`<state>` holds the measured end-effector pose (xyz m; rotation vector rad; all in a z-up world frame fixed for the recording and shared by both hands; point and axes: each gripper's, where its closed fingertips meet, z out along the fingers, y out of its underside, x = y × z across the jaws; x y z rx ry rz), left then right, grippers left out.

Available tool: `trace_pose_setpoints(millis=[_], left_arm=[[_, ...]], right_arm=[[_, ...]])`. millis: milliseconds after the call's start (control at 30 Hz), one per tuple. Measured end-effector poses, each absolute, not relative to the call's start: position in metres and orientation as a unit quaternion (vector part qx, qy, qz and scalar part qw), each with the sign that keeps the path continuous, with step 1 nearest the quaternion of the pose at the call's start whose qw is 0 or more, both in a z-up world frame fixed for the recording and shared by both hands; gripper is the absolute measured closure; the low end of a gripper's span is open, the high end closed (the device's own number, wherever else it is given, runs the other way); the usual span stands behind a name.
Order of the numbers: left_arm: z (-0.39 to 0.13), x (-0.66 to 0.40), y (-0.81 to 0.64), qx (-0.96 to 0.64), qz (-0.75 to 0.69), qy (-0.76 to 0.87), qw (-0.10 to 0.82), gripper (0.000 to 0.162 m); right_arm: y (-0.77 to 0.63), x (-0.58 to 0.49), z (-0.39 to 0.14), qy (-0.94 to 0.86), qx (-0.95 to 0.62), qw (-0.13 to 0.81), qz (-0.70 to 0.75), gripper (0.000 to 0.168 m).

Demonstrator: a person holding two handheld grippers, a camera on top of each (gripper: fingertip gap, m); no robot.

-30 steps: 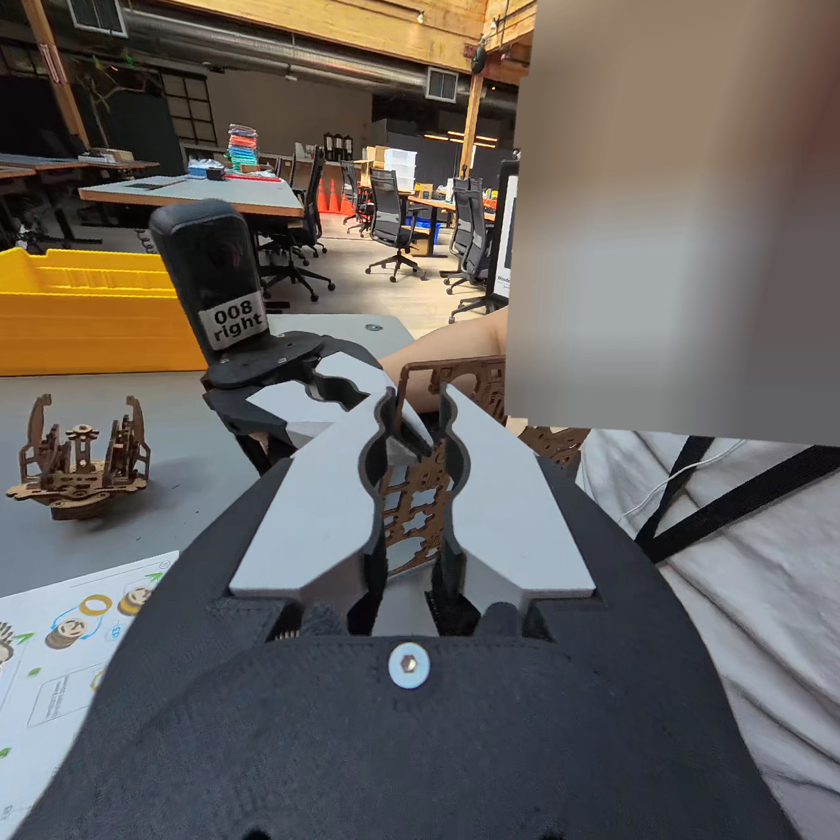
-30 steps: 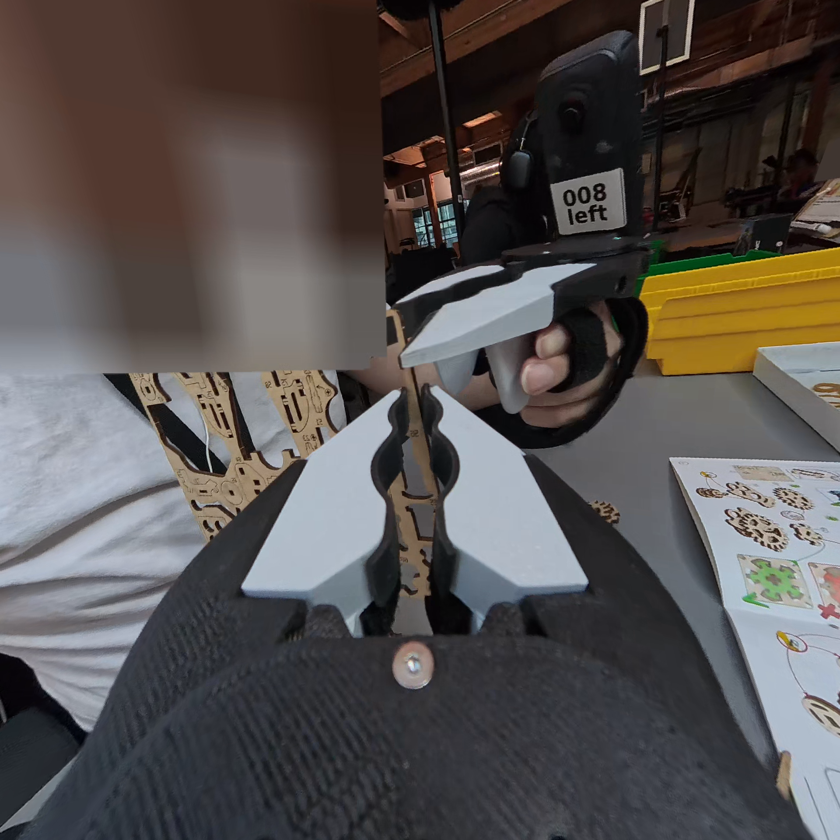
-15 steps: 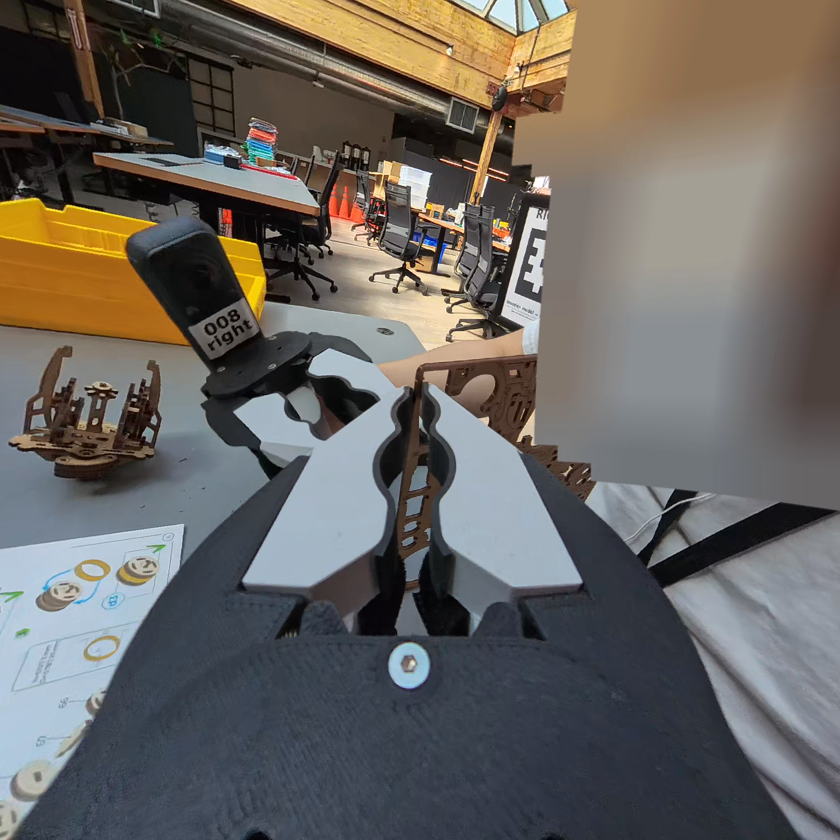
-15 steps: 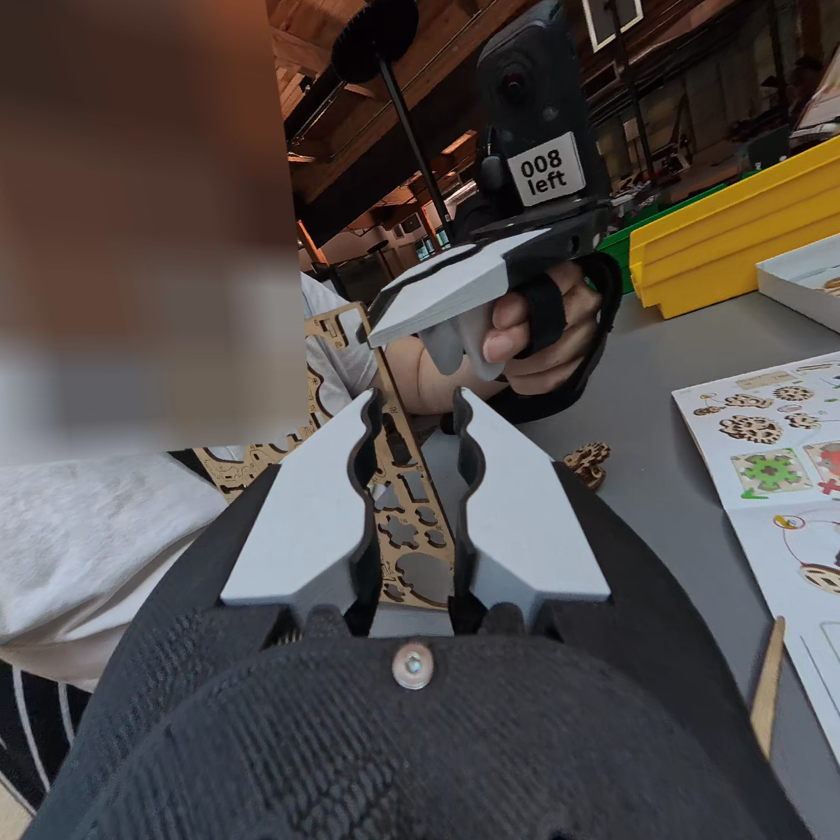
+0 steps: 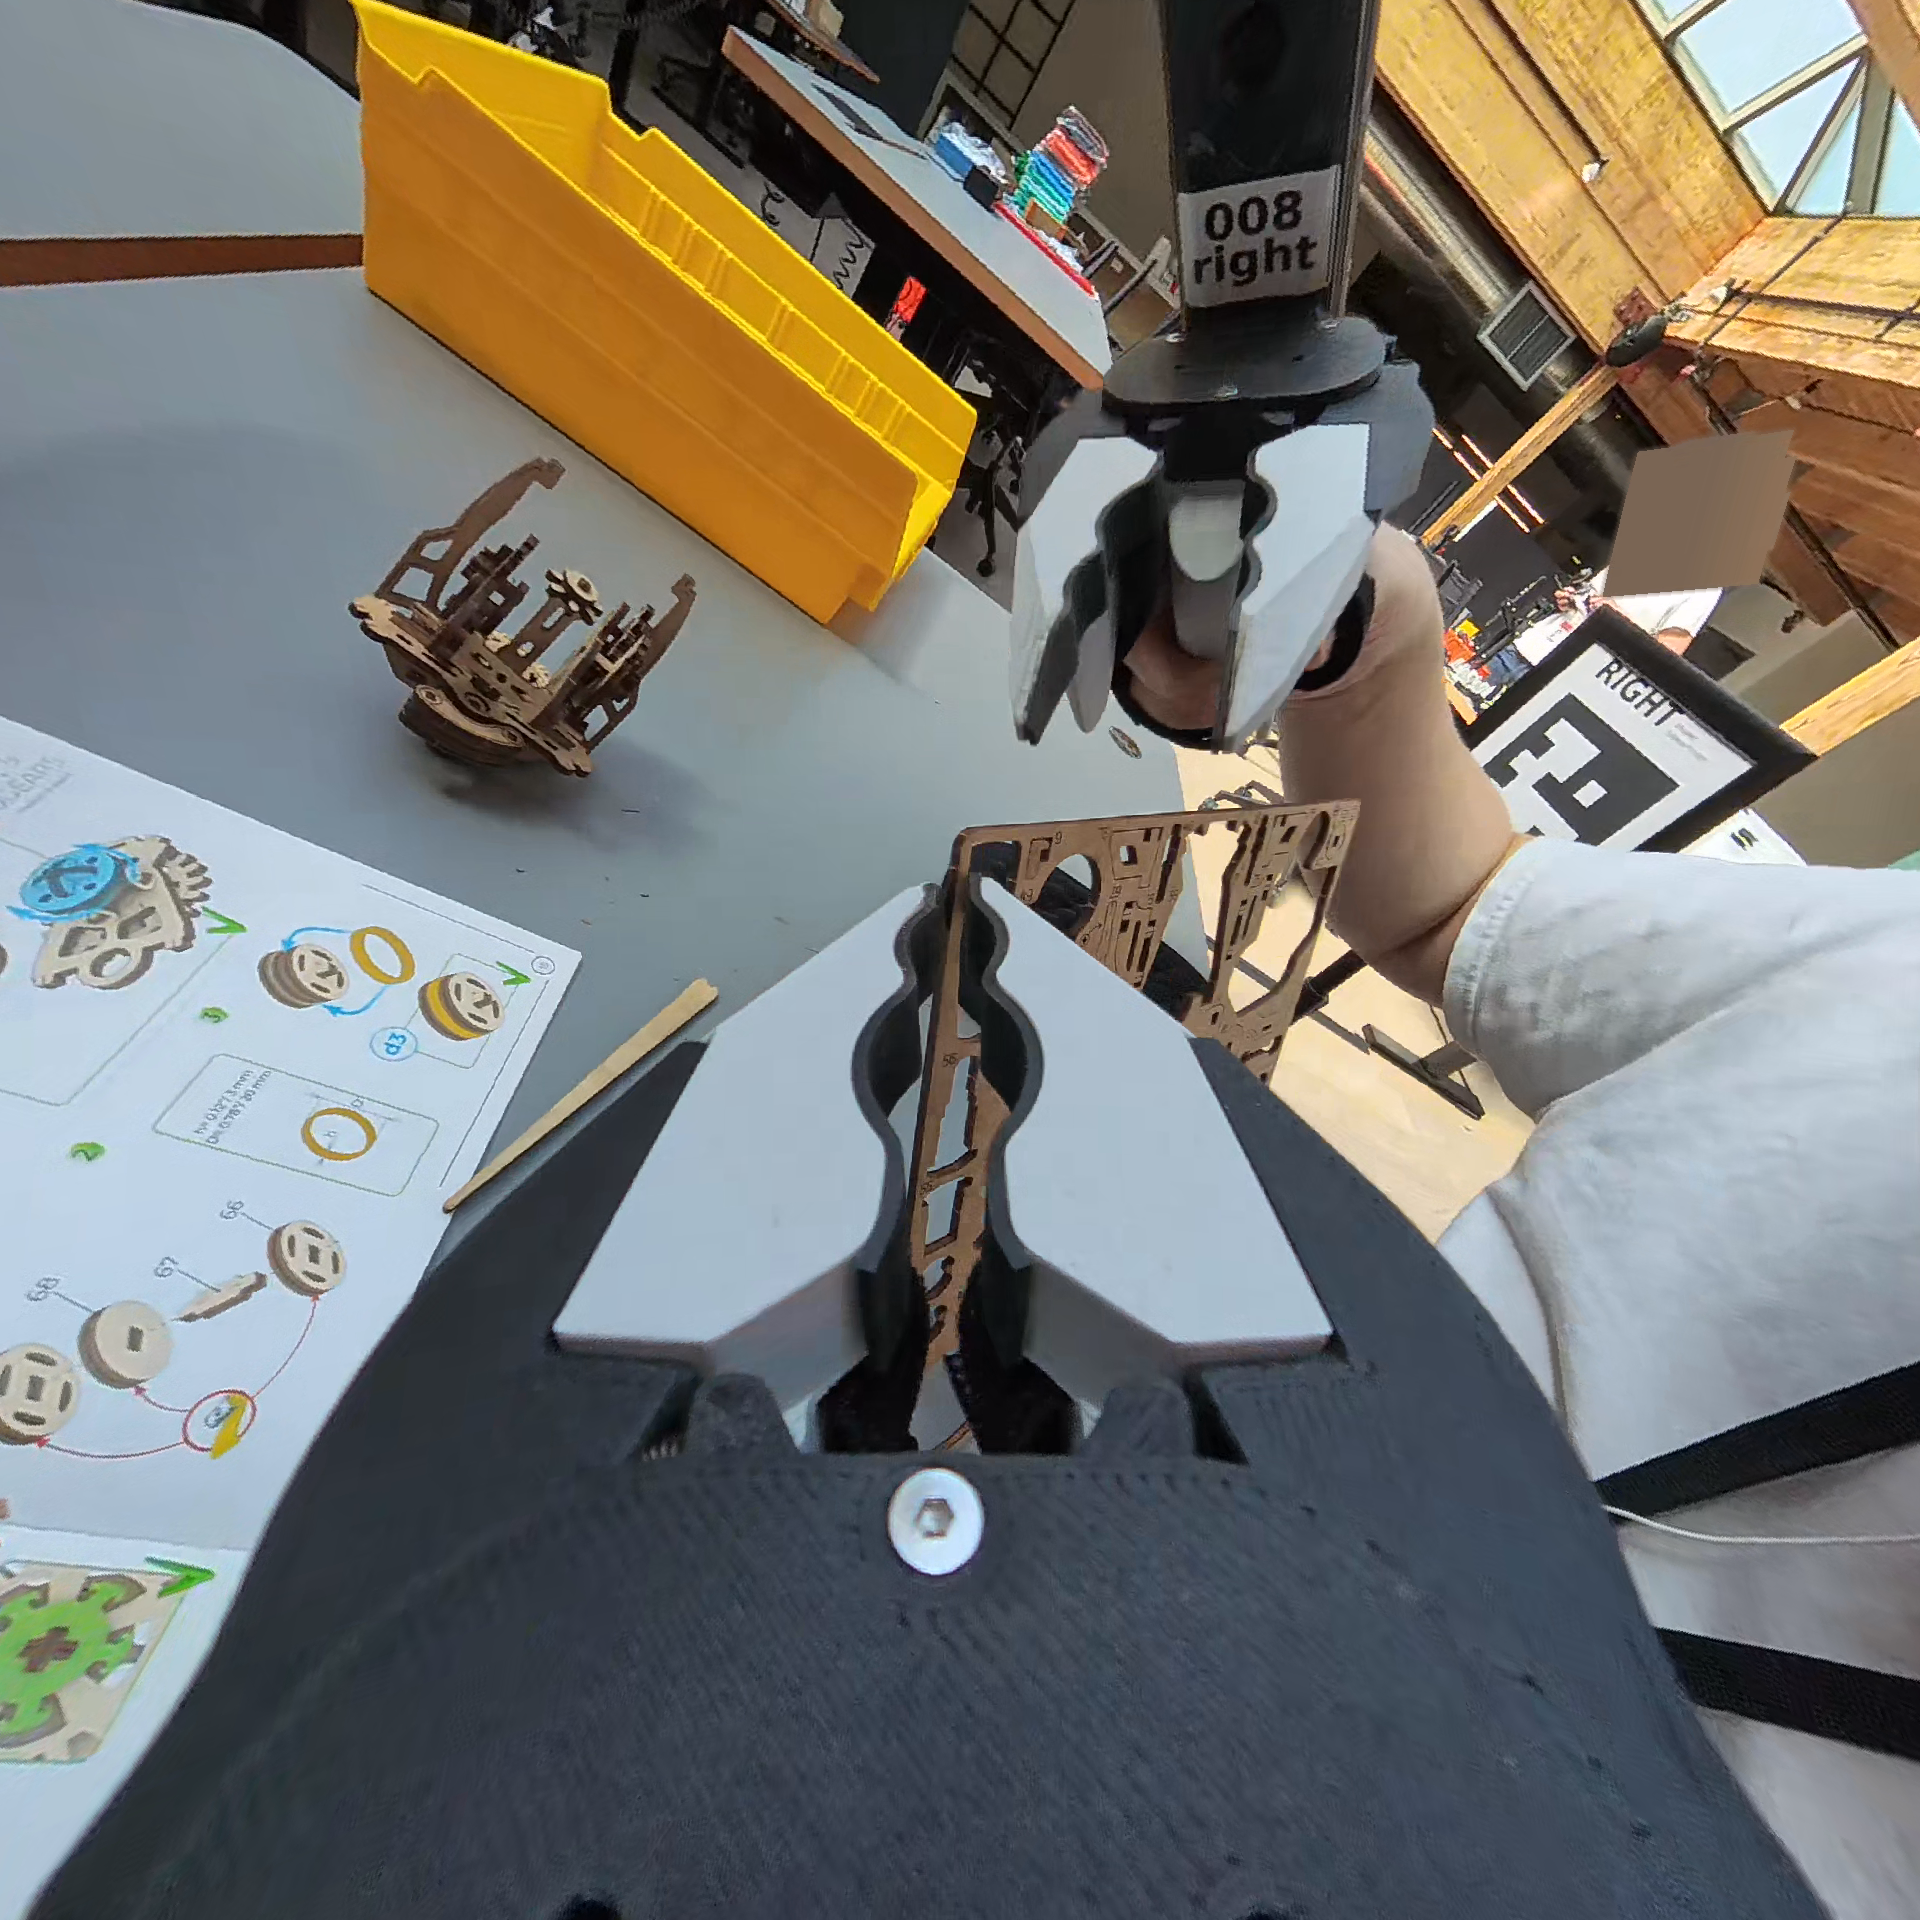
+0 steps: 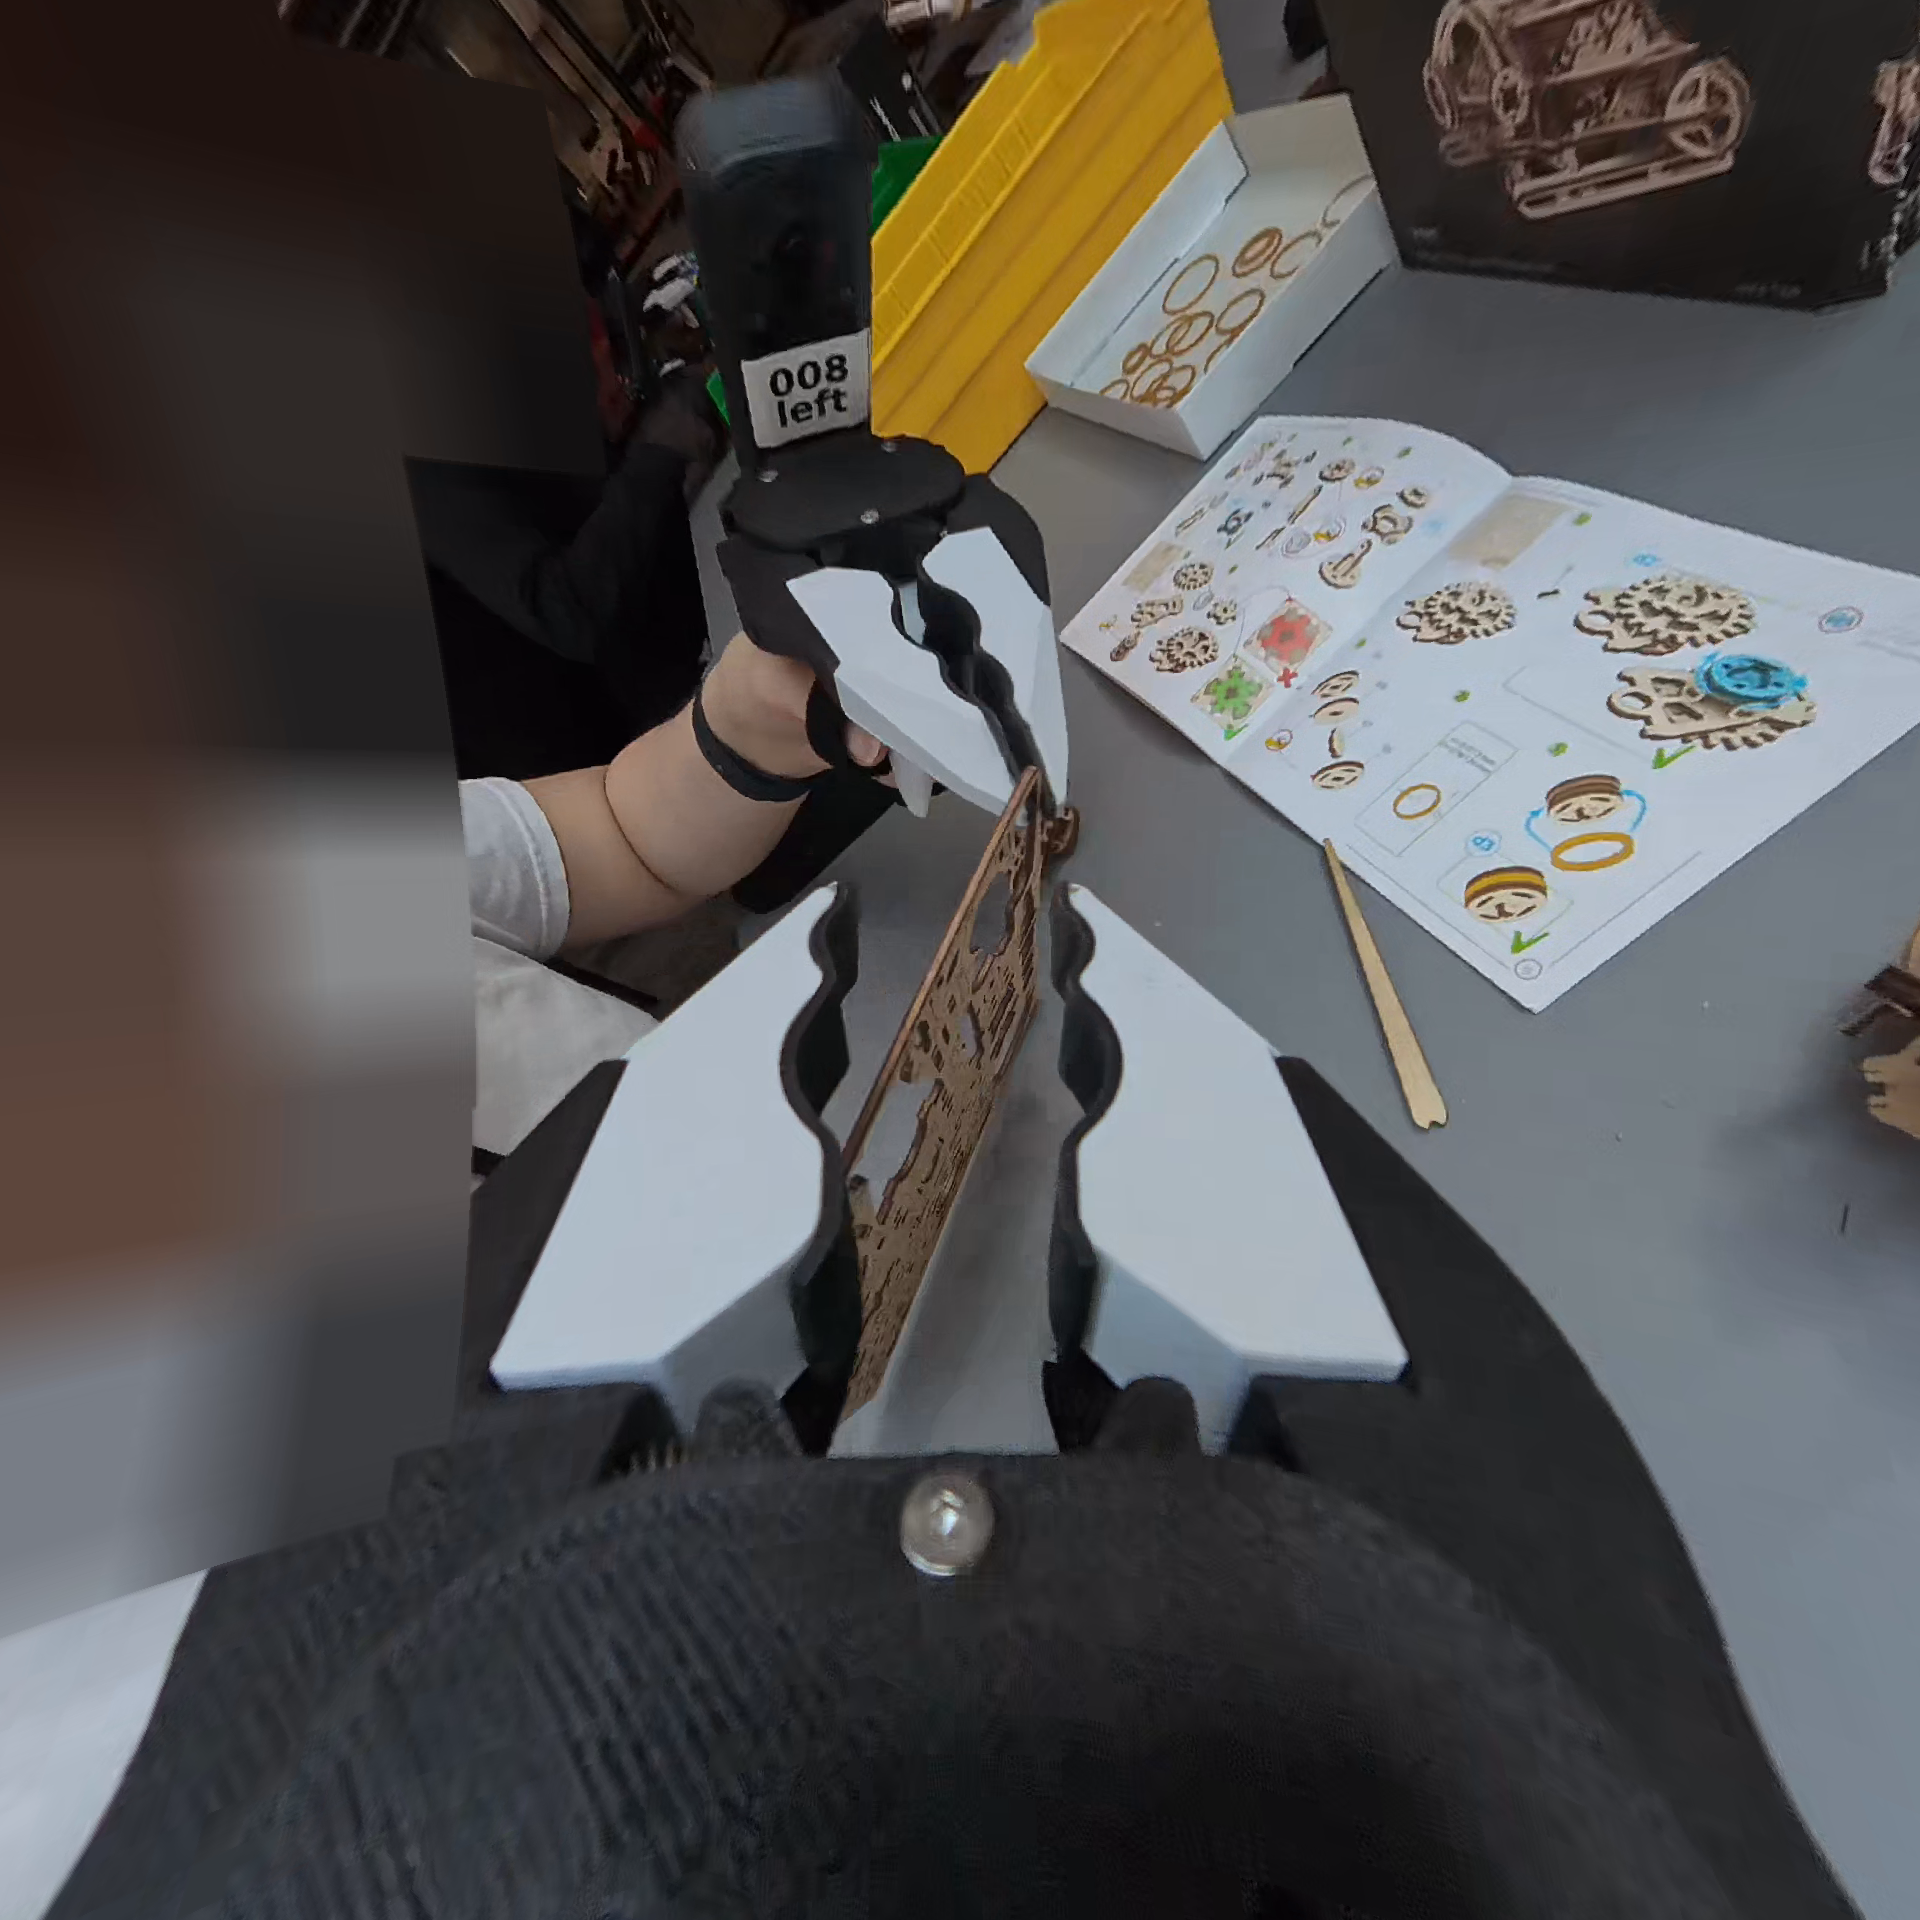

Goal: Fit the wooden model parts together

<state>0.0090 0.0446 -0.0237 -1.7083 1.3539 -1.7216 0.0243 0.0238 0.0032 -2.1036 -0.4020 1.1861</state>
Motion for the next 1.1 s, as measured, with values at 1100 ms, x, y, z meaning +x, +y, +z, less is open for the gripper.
trace_pose_setpoints(millis=[1100], left_arm=[[-0.063,-0.003,0.029,-0.619,-0.606,0.488,0.109,0.162]], right_arm=[[0.117,-0.024,0.189,-0.413,-0.781,0.356,0.305,0.153]])
